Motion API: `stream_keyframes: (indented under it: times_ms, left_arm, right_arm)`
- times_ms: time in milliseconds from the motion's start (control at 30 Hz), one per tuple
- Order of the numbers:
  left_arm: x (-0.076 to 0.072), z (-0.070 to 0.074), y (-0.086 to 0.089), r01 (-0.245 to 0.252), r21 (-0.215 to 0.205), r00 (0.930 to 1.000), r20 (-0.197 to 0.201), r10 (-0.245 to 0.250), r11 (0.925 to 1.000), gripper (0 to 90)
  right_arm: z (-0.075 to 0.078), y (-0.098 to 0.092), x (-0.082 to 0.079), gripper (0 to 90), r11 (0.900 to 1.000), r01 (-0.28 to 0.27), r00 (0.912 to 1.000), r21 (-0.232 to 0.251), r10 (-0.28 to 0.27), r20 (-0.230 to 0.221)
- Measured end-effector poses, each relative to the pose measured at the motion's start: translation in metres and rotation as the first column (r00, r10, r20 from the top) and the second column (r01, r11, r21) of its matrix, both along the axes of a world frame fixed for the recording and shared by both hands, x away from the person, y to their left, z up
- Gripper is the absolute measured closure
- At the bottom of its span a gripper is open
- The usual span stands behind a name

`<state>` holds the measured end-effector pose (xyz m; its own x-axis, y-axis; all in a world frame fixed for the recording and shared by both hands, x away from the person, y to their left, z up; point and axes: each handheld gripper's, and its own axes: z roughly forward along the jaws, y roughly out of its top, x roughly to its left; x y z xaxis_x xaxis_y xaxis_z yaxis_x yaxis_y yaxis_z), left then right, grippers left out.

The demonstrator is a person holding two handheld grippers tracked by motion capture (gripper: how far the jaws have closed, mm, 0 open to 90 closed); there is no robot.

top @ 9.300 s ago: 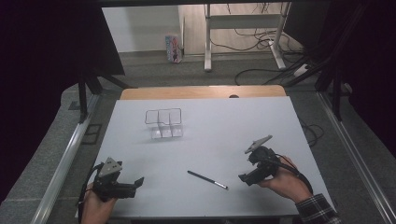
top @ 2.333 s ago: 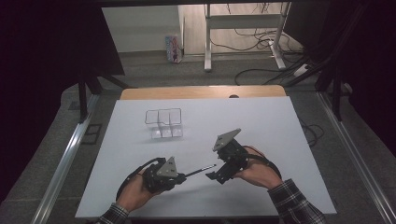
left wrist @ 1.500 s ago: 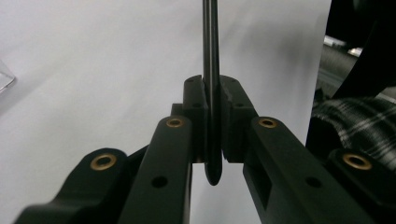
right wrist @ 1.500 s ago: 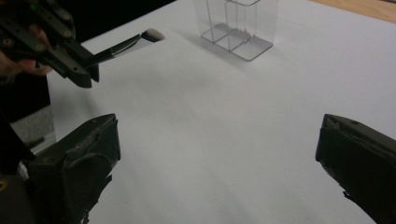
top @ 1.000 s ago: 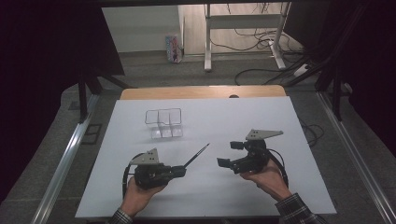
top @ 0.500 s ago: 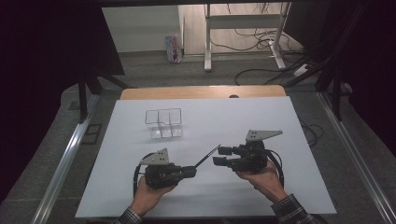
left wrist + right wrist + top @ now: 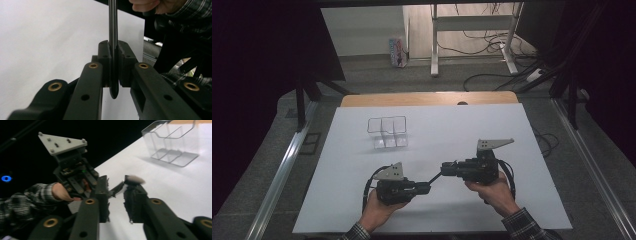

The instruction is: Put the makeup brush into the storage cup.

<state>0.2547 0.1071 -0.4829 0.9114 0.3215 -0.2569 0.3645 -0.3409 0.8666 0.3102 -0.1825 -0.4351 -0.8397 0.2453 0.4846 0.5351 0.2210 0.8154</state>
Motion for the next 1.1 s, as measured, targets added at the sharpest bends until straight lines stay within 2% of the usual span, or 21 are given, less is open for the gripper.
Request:
stream_keyframes:
  times_ms: [133,167,433,567,733,833,1100]
  left_arm:
    - [0.001,-0.003,-0.002,-0.003,0.029,0.9999,0.014,0.002,0.9996,81.0]
    - [0.001,-0.003,-0.003,-0.008,0.04,0.9999,0.013,0.007,0.9992,80.3]
    - [0.001,0.002,-0.003,-0.055,0.086,0.9982,0.028,0.053,0.9947,48.8]
    - [0.001,0.0,-0.008,-0.051,0.119,0.9985,0.025,0.048,0.9916,41.7]
    - [-0.001,-0.001,-0.014,-0.037,0.139,0.9991,0.025,0.034,0.9896,42.0]
    - [-0.001,-0.001,-0.015,-0.034,0.142,0.9992,0.026,0.031,0.9892,45.2]
    - [-0.001,-0.001,-0.016,-0.013,0.135,0.9999,0.009,0.012,0.9908,59.7]
  right_arm:
    - [0.0,0.0,0.001,82.5,0.998,-0.045,0.998,0.034,0.047,-0.043]
    - [0.0,0.001,0.0,82.5,0.999,-0.044,0.9982,0.024,0.045,-0.038]
    - [0.003,0.003,-0.002,82.7,0.997,-0.026,0.9992,-0.067,0.028,0.029]
    - [0.004,0.008,-0.005,82.7,0.992,-0.033,0.9967,-0.121,0.042,0.069]
    - [0.003,0.016,-0.009,82.7,0.981,-0.053,0.9916,-0.187,0.074,0.106]
    - [0.002,0.021,-0.012,82.7,0.973,-0.069,0.9878,-0.219,0.098,0.121]
    - [0.0,0.03,-0.017,82.7,0.96,-0.115,0.9805,-0.257,0.151,0.126]
